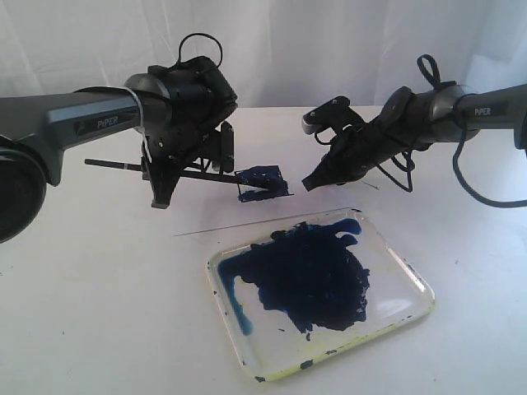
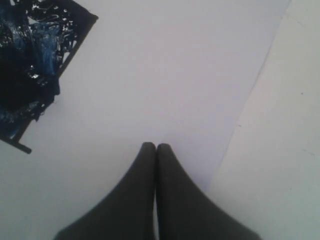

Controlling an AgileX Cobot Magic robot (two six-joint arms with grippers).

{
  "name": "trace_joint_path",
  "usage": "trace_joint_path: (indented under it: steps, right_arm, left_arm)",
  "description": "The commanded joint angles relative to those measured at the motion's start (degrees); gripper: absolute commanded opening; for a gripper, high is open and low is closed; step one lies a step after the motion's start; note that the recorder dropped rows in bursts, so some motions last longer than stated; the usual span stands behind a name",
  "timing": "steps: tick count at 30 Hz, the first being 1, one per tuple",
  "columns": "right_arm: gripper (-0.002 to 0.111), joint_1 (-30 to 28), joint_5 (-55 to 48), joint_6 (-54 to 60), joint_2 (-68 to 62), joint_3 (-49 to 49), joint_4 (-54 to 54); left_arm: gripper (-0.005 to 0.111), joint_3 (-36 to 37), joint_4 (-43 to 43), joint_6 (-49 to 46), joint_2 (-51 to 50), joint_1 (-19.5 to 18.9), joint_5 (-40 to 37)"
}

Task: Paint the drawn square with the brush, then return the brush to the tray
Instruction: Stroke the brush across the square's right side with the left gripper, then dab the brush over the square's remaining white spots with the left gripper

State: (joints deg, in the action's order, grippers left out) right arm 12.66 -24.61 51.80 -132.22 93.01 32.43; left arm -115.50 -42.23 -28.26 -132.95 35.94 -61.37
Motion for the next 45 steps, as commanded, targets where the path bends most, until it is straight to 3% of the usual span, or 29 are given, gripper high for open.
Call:
trace_joint_path:
  steps: [1, 13, 30, 34, 45]
  right_arm:
    - [0.000, -0.1, -1.3, 0.0, -1.3, -0.5, -1.5]
    - [0.000, -0.1, -1.3, 0.0, -1.3, -0.5, -1.5]
    - [0.000, -0.1, -1.3, 0.0, -1.3, -0.5, -1.5]
    - [0.000, -0.1, -1.2, 0.0, -1.3, -0.5, -1.5]
    - [0.000, -0.1, -1.1, 0.0, -1.3, -0.5, -1.5]
  left_arm:
    - [0.000, -0.2, -1.5, 0.8, 0.3, -0.6, -2.6]
    - [0.000, 0.2, -0.7, -3.9, 0.3, -1.3, -6.9]
    - [0.000, 0.2, -10.1, -3.7, 0.3, -2.0, -8.6]
    - [0.000, 0.2, -9.4, -1.4, 0.3, -3.9, -8.6]
    - [0.000, 0.1, -8.1, 3.9, 2.3, -3.5, -8.6]
